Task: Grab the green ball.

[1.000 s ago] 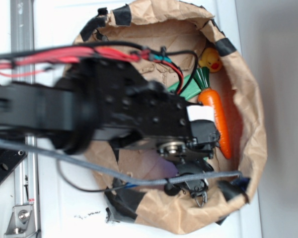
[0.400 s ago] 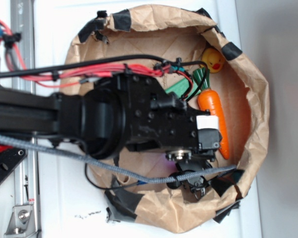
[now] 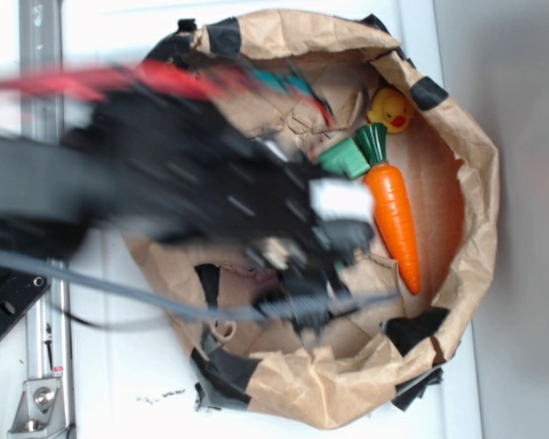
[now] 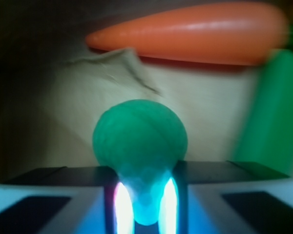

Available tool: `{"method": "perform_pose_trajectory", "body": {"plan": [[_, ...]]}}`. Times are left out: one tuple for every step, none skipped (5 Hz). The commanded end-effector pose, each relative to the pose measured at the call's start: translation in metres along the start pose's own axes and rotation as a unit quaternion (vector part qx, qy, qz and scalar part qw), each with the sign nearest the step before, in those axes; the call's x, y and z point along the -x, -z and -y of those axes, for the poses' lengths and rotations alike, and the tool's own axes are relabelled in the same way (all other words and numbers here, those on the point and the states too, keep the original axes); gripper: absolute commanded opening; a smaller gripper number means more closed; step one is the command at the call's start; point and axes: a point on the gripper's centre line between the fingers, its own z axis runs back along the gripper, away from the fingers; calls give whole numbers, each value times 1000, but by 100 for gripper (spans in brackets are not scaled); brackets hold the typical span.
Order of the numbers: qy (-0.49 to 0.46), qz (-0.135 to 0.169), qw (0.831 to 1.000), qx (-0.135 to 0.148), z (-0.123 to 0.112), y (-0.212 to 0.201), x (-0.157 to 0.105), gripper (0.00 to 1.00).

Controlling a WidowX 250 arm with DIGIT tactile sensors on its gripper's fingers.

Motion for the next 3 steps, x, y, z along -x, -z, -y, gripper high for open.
{"method": "perform_pose_trajectory", "body": {"plan": [[36, 32, 999, -23, -20, -83, -2, 0], [37, 19, 999, -30, -20, -84, -5, 0], [27, 20, 999, -37, -23, -86, -5, 0]]}}
